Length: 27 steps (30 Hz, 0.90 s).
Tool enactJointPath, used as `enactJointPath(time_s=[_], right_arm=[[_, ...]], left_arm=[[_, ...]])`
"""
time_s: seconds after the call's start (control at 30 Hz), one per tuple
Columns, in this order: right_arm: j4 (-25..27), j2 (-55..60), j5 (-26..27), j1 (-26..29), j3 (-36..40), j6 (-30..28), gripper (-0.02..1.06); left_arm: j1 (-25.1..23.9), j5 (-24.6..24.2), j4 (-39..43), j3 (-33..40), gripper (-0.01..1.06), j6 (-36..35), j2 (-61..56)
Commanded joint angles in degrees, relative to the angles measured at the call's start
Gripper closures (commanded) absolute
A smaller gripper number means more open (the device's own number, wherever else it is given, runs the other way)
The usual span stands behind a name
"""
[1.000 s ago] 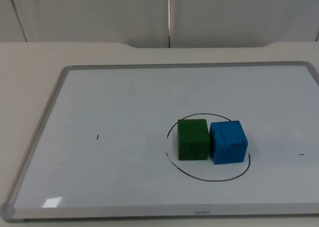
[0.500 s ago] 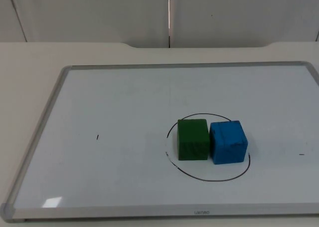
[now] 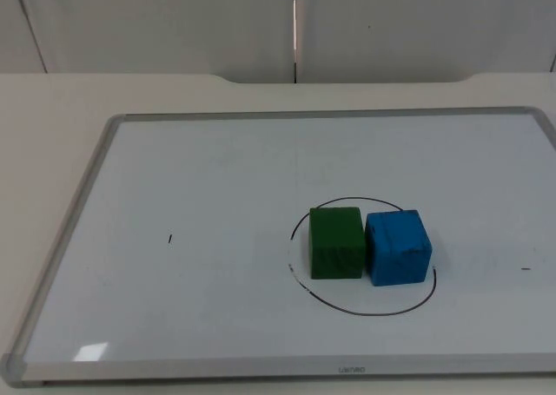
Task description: Push the two cubes into the marked area.
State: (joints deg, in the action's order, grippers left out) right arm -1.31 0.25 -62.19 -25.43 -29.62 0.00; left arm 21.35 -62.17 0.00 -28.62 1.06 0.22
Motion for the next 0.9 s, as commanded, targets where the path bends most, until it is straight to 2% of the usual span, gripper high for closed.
enactJointPath(time_s=[0.0, 0.07, 0.87], right_arm=[[0.05, -0.25, 0.35, 0.04, 0.16, 0.00, -0.01], [0.05, -0.25, 0.35, 0.04, 0.16, 0.00, -0.01], [0.29, -0.25, 0.35, 0.04, 0.16, 0.62, -0.01]], left_arm=[[-0.16, 0.58, 0.00, 0.30, 0.12, -0.34, -0.22], [-0.16, 0.58, 0.00, 0.30, 0.00, -0.34, -0.22], [-0.16, 0.58, 0.45, 0.30, 0.00, -0.34, -0.22]])
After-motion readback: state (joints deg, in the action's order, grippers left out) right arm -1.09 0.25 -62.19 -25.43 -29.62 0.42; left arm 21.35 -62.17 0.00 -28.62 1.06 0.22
